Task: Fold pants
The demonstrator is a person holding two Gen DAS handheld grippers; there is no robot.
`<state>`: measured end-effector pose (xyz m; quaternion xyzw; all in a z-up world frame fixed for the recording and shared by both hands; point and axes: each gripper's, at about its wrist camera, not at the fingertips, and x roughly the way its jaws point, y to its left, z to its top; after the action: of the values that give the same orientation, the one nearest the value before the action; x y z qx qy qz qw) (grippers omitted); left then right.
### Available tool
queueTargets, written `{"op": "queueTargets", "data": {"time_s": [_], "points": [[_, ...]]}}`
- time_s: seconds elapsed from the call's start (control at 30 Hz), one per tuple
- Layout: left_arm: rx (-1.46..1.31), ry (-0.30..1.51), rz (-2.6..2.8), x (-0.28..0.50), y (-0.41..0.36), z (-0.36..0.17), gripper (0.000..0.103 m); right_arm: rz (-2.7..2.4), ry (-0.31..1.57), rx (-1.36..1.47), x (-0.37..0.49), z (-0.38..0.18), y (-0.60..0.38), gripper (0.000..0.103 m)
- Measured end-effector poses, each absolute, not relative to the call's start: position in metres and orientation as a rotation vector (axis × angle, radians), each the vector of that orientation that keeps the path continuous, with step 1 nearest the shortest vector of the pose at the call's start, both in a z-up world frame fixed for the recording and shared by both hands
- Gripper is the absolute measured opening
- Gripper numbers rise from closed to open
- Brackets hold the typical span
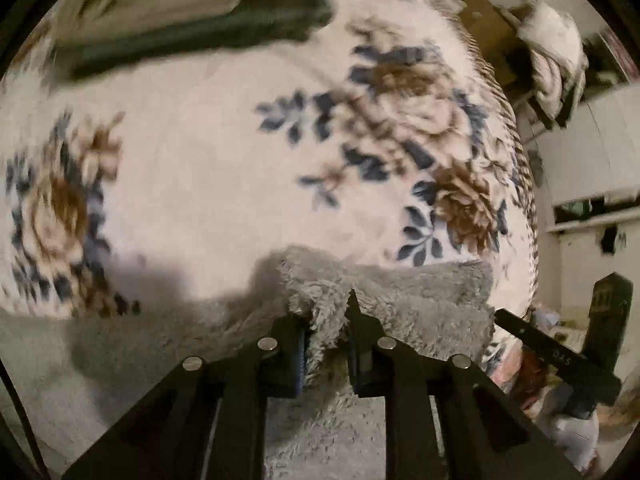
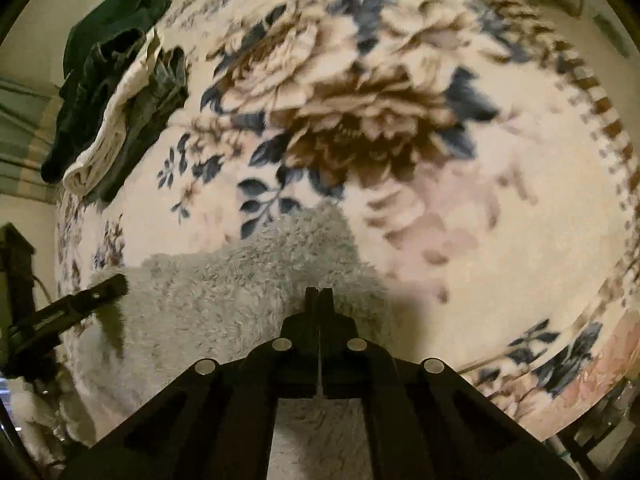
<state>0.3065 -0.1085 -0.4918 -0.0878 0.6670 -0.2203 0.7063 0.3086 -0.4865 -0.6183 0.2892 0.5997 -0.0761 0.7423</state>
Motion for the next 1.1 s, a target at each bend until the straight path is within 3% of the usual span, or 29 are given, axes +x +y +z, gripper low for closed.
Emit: {"op": "queueTargets", "data": {"time_s": [0.07, 0.13, 0.23, 0.27, 0.37, 0.47, 0.5, 0.53, 0.57, 0.7, 0.87, 0.97, 1.07, 1.1], "points": [[-0.266, 1.505, -0.492, 0.303, -0.09, -0.492, 0.033, -0.114, 1.367, 0.697, 0.312, -0.622, -0.487, 0.004], [-0.349, 1.511, -0.496, 0.291, -0.066, -0.489, 0.06, -0.083, 1.371, 0.694, 0.31, -0.617, -0.484, 0.013], [-0.433, 1.536, -0.501, 0.273, -0.045, -0.493, 0.066, -0.08, 1.362, 0.697, 0.298, -0.614, -0.48, 0.055], [-0.454, 1.553, -0.507, 0.269, -0.042, -0.498, 0.067, -0.079, 1.359, 0.714, 0.293, -0.616, -0.48, 0.059], [-0.497, 1.636, -0.552, 0.253, -0.049, -0.524, 0.067, -0.089, 1.382, 0.761, 0.279, -0.629, -0.477, 0.059], [-0.367, 1.681, -0.582, 0.24, -0.079, -0.545, 0.066, -0.118, 1.402, 0.804, 0.269, -0.646, -0.477, 0.059], [-0.307, 1.664, -0.581, 0.236, -0.089, -0.545, 0.062, -0.127, 1.405, 0.817, 0.266, -0.65, -0.478, 0.059], [-0.26, 1.621, -0.606, 0.231, -0.098, -0.54, 0.028, -0.136, 1.405, 0.828, 0.264, -0.653, -0.479, 0.059], [-0.256, 1.603, -0.62, 0.228, -0.1, -0.534, 0.019, -0.143, 1.404, 0.828, 0.262, -0.655, -0.479, 0.059], [-0.338, 1.502, -0.578, 0.207, -0.079, -0.498, 0.019, -0.139, 1.404, 0.813, 0.26, -0.653, -0.481, 0.059], [-0.417, 1.616, -0.426, 0.183, -0.041, -0.535, 0.02, -0.112, 1.426, 0.77, 0.268, -0.647, -0.477, 0.059], [-0.477, 1.679, -0.39, 0.185, -0.034, -0.543, 0.031, -0.104, 1.421, 0.759, 0.274, -0.639, -0.478, 0.059], [-0.46, 1.658, -0.393, 0.19, -0.031, -0.514, 0.033, -0.096, 1.402, 0.789, 0.28, -0.632, -0.483, 0.059], [-0.434, 1.629, -0.394, 0.193, -0.031, -0.5, 0.038, -0.092, 1.395, 0.809, 0.281, -0.631, -0.485, 0.059]]}}
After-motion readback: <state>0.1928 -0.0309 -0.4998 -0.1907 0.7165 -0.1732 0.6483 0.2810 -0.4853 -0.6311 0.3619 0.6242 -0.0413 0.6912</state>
